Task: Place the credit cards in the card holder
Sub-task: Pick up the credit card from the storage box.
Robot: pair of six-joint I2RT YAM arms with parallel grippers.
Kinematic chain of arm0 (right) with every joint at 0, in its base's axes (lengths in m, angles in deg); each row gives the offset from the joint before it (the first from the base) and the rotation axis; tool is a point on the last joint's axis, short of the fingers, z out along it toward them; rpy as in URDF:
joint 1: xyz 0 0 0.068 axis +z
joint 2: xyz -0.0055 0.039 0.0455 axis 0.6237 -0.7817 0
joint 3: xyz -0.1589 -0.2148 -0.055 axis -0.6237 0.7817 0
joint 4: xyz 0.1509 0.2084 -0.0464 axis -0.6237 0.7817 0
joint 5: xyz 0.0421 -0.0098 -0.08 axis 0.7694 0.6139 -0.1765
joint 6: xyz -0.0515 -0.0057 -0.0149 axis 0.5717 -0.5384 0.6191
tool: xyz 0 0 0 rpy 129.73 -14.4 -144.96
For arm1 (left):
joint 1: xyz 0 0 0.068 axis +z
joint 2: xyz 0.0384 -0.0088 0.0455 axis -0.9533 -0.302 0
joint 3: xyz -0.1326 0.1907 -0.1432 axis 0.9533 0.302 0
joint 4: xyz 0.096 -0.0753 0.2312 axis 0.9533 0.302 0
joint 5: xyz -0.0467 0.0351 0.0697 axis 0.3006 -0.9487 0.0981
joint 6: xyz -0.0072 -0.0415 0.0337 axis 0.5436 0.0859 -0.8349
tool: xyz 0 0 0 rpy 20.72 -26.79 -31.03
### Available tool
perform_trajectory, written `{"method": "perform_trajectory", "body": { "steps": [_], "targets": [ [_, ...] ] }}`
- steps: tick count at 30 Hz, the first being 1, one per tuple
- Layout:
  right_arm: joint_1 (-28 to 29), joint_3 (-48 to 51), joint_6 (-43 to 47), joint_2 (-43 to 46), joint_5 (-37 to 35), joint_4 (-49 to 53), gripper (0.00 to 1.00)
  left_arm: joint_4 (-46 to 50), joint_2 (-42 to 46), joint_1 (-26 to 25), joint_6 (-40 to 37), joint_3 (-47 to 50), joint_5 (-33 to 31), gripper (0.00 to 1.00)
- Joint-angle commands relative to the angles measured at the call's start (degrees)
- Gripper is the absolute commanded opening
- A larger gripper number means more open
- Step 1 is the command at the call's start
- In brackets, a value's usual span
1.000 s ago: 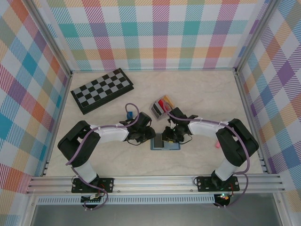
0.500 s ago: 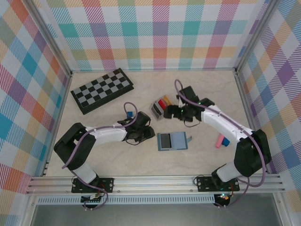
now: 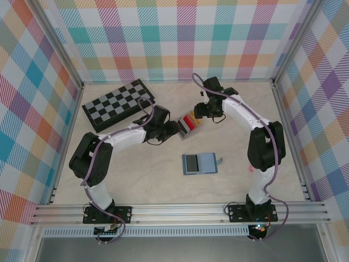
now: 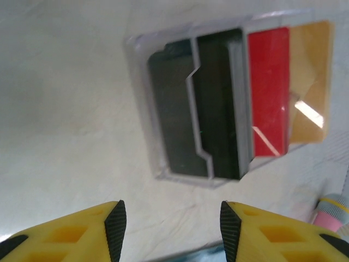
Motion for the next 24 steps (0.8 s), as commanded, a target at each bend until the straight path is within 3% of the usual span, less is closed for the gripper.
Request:
{"method": "perform_trajectory", "body": {
  "steps": [1, 11, 19, 24],
  "targets": [
    [-0.04, -3.74, 1.47, -1.02, 3.02, 3.4, 0.65, 1.54, -4.54, 0.71, 0.21, -4.75, 1.86, 0.51],
    [-0.04, -3.7, 1.77, -2.86, 5.62, 2.47, 0.57, -0.3, -11.24, 1.61, 2.97, -9.85, 3.26, 0.5],
    [-0.04, -3.83, 2.52, -3.75, 5.85, 2.21, 0.56, 1.34, -14.16, 1.61, 2.85, -10.89, 1.9, 0.5],
    [-0.05, -4.69, 4.04, -4.52, 2.37, 2.58, 0.58, 3.98, -15.3, 1.63, 1.44, -10.27, 0.32, 0.47]
  ]
}}
